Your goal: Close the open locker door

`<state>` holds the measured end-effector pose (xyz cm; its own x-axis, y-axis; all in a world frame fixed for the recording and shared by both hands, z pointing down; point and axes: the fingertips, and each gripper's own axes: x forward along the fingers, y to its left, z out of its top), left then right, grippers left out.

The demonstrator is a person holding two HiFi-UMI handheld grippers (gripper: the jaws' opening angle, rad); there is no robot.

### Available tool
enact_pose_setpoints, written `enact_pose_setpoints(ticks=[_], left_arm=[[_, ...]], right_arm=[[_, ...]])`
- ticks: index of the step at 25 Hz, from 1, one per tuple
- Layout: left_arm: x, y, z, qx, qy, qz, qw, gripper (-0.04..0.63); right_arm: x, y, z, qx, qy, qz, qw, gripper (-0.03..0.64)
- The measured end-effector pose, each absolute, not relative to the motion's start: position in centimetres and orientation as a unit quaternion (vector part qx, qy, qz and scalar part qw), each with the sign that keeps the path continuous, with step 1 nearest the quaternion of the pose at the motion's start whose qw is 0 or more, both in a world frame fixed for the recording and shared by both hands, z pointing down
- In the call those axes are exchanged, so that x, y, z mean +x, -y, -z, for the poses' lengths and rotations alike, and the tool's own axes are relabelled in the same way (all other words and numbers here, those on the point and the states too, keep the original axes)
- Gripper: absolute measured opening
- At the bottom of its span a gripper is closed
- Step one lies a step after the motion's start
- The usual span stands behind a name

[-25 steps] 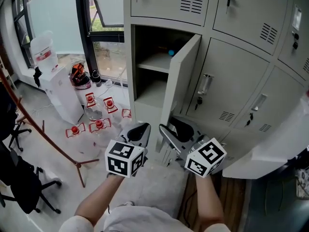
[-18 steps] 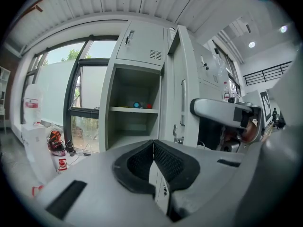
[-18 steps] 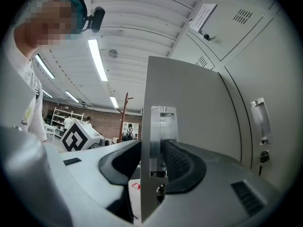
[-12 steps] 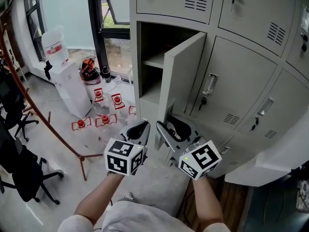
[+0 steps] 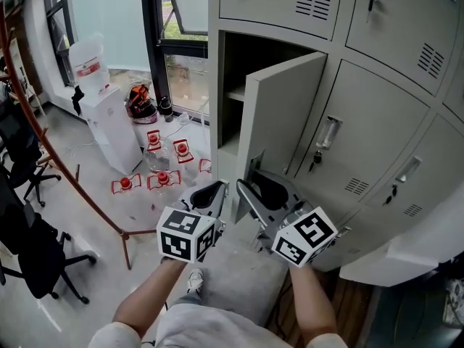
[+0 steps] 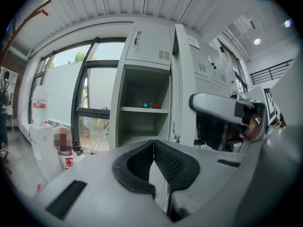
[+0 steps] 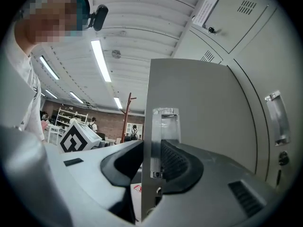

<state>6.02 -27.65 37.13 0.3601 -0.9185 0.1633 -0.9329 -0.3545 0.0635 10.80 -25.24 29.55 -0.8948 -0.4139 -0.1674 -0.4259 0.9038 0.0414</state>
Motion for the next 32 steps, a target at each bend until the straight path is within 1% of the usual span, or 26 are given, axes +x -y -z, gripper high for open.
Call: enact_pose_setpoints(ticks=[14, 22, 26, 32], left_arm=[[1.4, 33.0, -37.0, 0.826, 0.558, -0.025, 0.08, 0.008], [-0.9, 36.7, -36.9, 0.832, 0.549, -0.016, 0.083, 0.008], [-1.9, 38.4, -36.6, 0.835, 0.544, -0.011, 0.081, 0.008], [-2.8, 40.6, -36.4, 0.844, 0.53, -0.011, 0.082, 0.008]], right_arm=[[5.8, 28.5, -29.4, -0.193, -0.979, -0.047, 0.047, 0.097], [3.4, 31.8, -29.4, -0.178, -0.983, -0.028, 0.046, 0.065], [2.3, 33.6, -29.3, -0.193, -0.98, -0.021, 0.043, 0.044], [1.0, 36.1, -29.3, -0.244, -0.969, -0.009, 0.029, 0.041]])
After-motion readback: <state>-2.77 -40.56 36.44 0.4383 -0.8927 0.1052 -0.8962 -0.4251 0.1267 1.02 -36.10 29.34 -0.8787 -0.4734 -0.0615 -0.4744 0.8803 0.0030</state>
